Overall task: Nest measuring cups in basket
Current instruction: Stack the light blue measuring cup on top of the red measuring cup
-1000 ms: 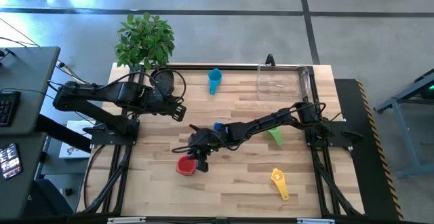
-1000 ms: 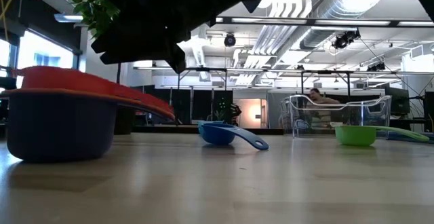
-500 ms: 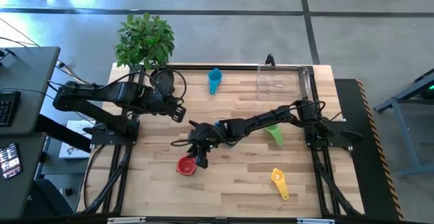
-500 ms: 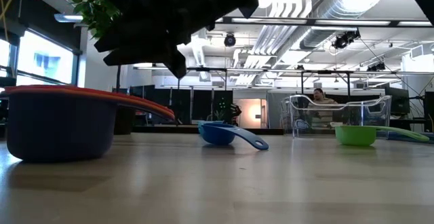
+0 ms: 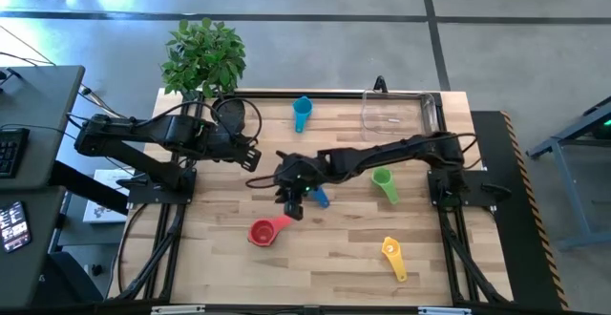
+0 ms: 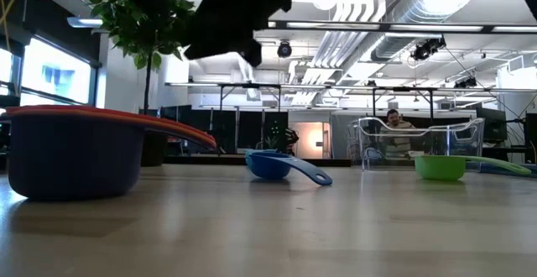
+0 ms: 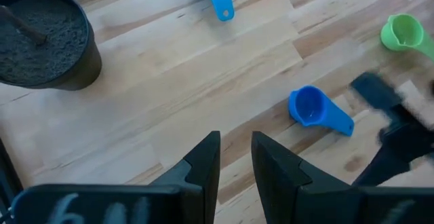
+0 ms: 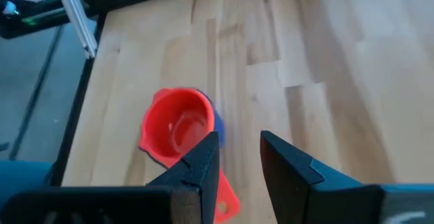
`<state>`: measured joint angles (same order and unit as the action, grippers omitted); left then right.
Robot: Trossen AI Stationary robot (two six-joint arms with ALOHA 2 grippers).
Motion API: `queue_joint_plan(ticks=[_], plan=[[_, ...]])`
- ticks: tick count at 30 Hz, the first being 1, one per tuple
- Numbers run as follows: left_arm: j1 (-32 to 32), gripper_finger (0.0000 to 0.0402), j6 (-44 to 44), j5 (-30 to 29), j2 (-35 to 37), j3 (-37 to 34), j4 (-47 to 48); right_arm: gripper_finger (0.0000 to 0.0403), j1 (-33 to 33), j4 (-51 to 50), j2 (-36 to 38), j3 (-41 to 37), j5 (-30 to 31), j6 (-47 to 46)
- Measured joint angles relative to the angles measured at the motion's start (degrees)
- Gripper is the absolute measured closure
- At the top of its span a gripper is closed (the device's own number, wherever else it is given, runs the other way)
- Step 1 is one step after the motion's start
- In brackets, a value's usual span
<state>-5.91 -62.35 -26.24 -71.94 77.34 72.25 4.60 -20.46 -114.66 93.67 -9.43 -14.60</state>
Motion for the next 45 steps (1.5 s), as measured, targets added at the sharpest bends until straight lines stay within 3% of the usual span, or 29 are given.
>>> queue_joint_plan(ticks=[8, 19, 27, 34, 45], plan=[[0.0, 0.0328, 1.63, -0.21, 2.4, -0.07, 0.43, 0.0304, -3.85, -3.18, 5.33, 0.0, 1.15, -2.08], [0.0, 0.0328, 13.35, -1.5, 9.96, -0.07, 0.44, 0.0304, -13.32, -5.21, 10.7, 0.0, 14.25, -10.53], [0.0, 0.0328, 23.57, -3.49, 12.8, -0.04, 0.42, 0.0304, -23.56, -5.29, 10.96, 0.0, 15.3, -17.89], [0.0, 0.0328, 28.15, -4.61, 13.09, -0.04, 0.41, 0.0304, -31.35, -0.46, 10.95, 0.0, 15.2, -11.31], [0.0, 0.0328, 23.85, -8.38, 12.98, -0.04, 0.39, 0.0304, -40.31, 7.04, 8.72, 0.0, 15.19, -13.29]])
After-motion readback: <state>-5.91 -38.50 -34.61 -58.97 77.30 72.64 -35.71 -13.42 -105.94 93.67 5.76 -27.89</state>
